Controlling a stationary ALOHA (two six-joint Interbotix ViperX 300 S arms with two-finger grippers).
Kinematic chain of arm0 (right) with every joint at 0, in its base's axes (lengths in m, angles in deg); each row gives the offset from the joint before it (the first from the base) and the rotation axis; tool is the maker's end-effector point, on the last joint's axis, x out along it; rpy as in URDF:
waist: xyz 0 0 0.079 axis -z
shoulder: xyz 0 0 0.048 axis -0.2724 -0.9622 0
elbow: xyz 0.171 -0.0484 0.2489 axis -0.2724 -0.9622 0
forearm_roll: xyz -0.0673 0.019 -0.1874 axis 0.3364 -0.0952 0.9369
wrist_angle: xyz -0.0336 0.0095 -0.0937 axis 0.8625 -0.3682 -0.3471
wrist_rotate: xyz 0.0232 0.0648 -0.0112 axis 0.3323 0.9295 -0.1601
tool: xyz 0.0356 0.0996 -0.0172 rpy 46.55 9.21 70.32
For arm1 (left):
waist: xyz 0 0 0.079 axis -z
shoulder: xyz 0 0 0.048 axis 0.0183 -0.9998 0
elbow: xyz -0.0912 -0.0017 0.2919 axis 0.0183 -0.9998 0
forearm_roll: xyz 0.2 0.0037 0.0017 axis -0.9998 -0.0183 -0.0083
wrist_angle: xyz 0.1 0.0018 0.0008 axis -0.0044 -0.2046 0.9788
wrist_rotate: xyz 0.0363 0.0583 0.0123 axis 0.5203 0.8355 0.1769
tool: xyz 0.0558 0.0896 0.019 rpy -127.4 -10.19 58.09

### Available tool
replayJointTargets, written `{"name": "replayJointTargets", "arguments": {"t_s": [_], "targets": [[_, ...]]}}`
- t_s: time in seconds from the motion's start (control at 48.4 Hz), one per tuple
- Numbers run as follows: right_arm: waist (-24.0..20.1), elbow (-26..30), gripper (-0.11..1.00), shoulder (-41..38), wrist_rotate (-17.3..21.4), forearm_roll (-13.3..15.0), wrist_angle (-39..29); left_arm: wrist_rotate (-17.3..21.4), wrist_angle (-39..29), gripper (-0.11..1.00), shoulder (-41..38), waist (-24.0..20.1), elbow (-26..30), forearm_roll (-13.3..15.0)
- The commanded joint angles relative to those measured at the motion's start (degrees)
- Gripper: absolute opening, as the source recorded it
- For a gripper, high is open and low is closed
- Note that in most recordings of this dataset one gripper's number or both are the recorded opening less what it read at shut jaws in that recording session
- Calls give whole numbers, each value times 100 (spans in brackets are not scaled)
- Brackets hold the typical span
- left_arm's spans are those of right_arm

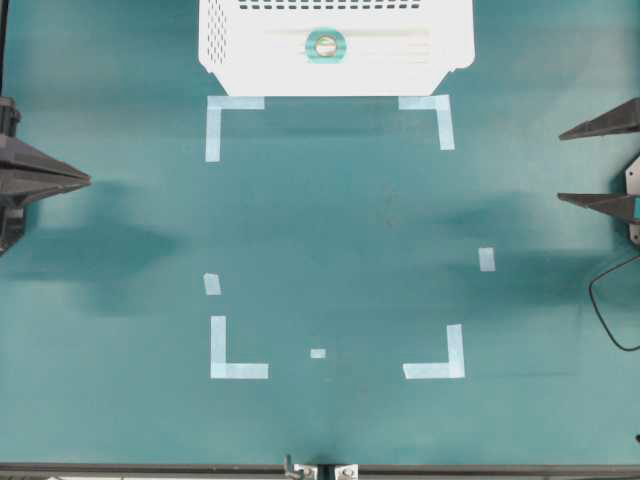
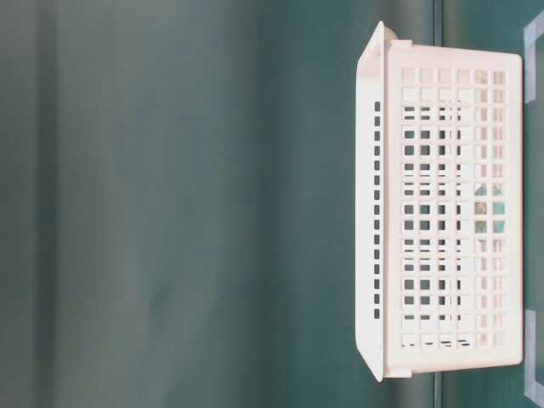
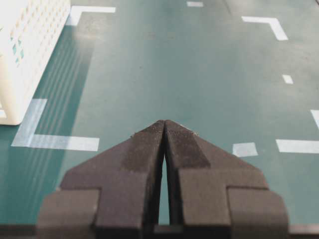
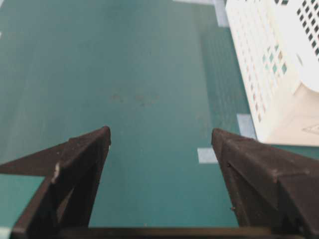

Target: Put the tape into the white basket.

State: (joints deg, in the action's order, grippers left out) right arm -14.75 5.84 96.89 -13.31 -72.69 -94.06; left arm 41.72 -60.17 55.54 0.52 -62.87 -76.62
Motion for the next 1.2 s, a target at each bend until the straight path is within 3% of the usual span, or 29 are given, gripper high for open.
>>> {"name": "replayJointTargets", "arguments": {"t_s": [0.0, 0.723, 1.177], "targets": [[18, 53, 89, -149, 9, 9, 70, 9, 35, -11, -62, -9, 79, 9], [18, -448, 89, -422, 9, 9, 932, 9, 26, -11, -70, -9, 70, 9], [18, -457, 89, -413, 9, 9, 949, 9, 35, -11, -70, -9, 79, 0]]}}
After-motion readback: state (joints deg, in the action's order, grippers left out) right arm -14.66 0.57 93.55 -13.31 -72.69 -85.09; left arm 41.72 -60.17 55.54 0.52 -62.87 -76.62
